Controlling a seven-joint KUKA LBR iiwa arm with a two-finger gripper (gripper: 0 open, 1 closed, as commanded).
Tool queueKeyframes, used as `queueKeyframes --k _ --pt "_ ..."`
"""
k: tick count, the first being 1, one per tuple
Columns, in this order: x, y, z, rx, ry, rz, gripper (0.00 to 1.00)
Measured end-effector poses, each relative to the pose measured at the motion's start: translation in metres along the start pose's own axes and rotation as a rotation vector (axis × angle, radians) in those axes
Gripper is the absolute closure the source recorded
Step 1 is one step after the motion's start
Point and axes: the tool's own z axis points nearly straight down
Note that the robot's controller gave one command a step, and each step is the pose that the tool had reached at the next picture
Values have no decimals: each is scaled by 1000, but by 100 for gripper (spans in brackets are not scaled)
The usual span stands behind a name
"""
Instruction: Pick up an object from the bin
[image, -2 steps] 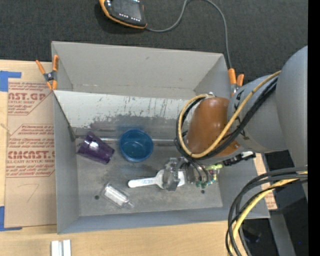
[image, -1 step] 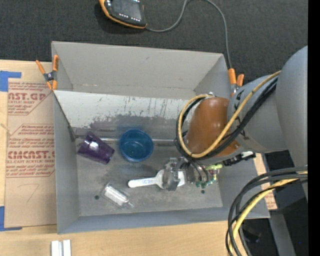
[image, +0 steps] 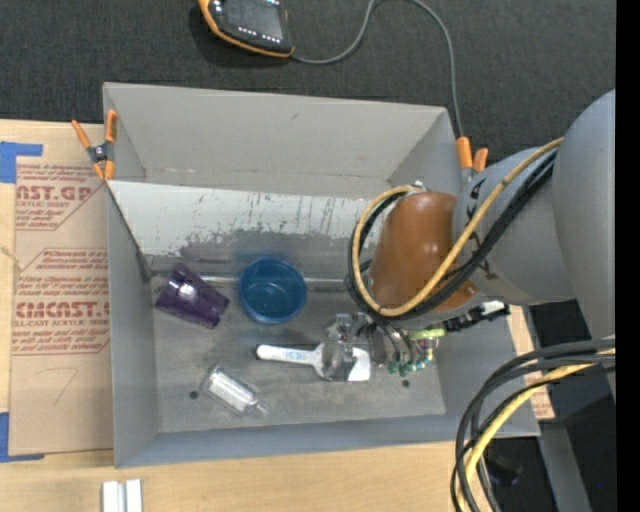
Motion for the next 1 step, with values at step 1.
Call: queueKeyframes --k 1 --pt "2 6 4 1 1 -19 100"
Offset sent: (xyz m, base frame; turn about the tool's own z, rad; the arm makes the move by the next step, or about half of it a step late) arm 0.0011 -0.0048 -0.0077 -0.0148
